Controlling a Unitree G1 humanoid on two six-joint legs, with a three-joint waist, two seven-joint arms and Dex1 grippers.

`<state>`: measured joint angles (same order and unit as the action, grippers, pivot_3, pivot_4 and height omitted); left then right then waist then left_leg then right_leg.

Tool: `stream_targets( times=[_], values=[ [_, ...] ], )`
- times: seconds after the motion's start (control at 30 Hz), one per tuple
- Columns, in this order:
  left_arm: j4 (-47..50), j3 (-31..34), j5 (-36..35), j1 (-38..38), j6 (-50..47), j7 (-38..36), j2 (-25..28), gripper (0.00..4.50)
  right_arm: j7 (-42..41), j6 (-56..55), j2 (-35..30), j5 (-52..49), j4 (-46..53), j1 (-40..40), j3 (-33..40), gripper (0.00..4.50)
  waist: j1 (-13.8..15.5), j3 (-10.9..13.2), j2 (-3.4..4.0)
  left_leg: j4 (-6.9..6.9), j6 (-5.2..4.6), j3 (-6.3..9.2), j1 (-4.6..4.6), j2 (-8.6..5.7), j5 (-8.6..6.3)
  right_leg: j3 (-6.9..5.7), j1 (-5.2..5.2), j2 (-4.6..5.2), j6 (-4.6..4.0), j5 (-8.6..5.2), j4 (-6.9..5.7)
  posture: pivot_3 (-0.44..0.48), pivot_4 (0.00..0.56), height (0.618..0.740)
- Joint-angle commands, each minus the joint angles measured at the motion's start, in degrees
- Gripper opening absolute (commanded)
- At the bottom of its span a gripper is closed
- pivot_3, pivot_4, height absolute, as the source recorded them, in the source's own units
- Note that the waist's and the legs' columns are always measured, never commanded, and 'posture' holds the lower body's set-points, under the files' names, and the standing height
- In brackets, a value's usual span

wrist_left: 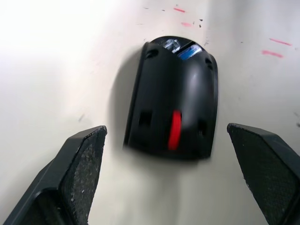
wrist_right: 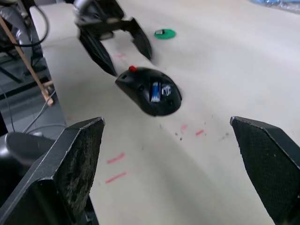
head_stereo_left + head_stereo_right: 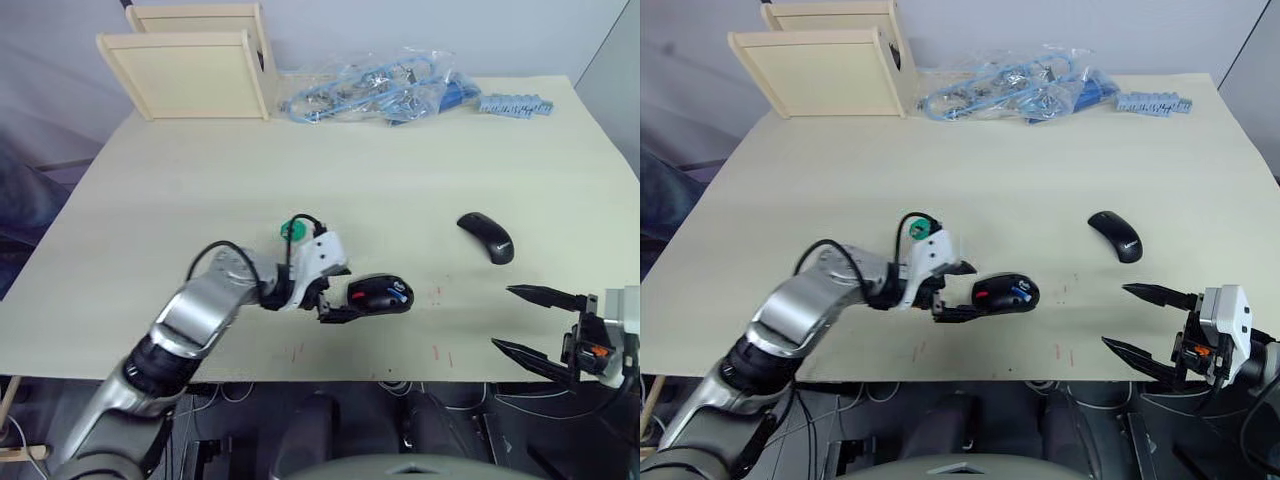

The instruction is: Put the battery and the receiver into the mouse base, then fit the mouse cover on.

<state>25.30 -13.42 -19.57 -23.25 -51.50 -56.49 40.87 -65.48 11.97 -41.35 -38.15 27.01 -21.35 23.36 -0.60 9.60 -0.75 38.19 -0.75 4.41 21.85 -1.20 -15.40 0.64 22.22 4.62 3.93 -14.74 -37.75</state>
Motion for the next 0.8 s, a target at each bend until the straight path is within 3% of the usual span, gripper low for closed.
stream_targets(
  times=[0.03, 0.2, 0.27, 0.43, 0.8],
  values=[
    [3.6, 10.6, -5.3, 4.6, 0.3, 0.2, 1.6, 4.39, 0.9, -0.4, 0.4, -1.0, 1.5, 1.1, 0.2, 4.50, -0.1, 0.0, 0.01, 0.00, 0.00, 0.01, 0.00, 0.01, 0.00, 0.00, 0.00, 0.01, 0.00, 0.00, 0.02, 0.000, 0.150, 0.740],
    [7.1, 23.8, -11.2, 13.8, 0.6, 3.4, 0.0, 4.39, 1.1, -0.8, 0.7, -1.0, 0.5, 3.4, -0.5, 4.50, 0.0, 0.1, 0.03, -0.01, 0.00, 0.00, 0.01, 0.02, -0.01, 0.00, 0.00, 0.03, 0.00, 0.00, 0.05, 0.000, 0.150, 0.740],
    [7.5, 26.1, -11.9, 15.7, 1.1, 5.1, -0.6, 4.39, 0.9, -0.7, 0.7, -0.9, 0.1, 3.7, -0.6, 4.50, 0.3, 0.1, 0.00, -0.01, 0.00, 0.01, 0.02, 0.02, -0.01, -0.03, 0.00, 0.05, 0.00, 0.00, 0.05, 0.000, 0.150, 0.740],
    [3.3, 36.2, -13.7, 19.7, 2.1, 9.6, -2.1, 4.39, 1.4, -0.4, 1.0, -0.8, 0.4, 6.0, -2.7, 4.50, 0.3, 0.1, 0.00, -0.02, -0.01, 0.01, 0.03, 0.01, -0.02, -0.06, 0.00, 0.07, -0.01, 0.00, 0.09, 0.000, 0.150, 0.740],
    [-14.3, 29.4, -9.4, 10.4, 9.9, 4.9, 4.8, 4.39, 3.1, -0.2, 1.9, -1.9, 2.5, 5.4, -2.7, 4.50, 0.5, 0.1, -0.02, -0.04, -0.03, 0.01, 0.08, -0.07, -0.03, -0.09, 0.02, 0.08, 0.00, 0.01, 0.14, 0.000, 0.150, 0.740]
  ],
)
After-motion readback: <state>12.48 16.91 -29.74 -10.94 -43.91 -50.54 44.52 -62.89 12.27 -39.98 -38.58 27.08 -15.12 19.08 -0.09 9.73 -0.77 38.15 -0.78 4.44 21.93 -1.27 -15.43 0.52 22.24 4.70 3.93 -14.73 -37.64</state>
